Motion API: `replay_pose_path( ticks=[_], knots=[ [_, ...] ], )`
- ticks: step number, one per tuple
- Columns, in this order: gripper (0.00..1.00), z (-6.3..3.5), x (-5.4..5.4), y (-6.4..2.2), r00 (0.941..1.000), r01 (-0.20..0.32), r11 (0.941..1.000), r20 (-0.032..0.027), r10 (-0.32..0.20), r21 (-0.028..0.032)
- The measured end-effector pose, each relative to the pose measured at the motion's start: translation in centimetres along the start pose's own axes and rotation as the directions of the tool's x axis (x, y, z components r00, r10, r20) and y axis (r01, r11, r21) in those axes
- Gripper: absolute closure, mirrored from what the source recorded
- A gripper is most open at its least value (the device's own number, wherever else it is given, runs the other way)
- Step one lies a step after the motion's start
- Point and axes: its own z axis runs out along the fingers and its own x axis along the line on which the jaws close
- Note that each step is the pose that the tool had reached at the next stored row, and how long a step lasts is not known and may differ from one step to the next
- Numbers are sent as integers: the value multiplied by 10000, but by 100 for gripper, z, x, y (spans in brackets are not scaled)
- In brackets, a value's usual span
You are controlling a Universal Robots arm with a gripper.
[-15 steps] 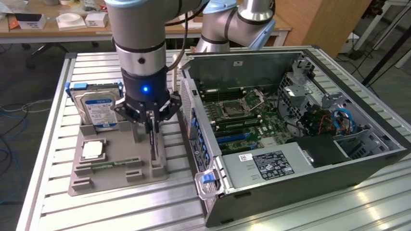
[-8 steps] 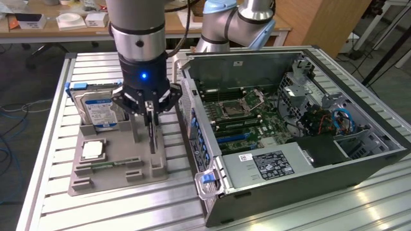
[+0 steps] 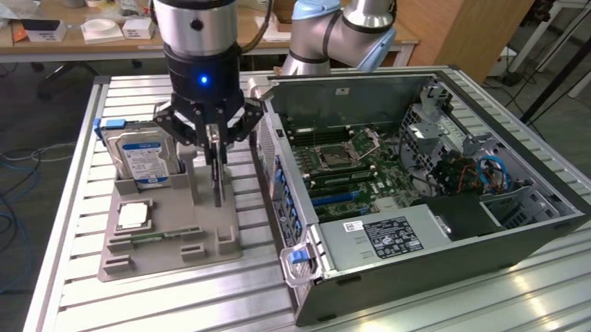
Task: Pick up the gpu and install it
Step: 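Pick up the gpu and move the gpu toward the slot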
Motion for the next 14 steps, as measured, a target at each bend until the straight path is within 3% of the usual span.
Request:
replay_pose_path(
  ticks=[14],
  knots=[
    [74, -636, -12, 11, 10000, 0, 10000, 0, 0, 0]
  ],
)
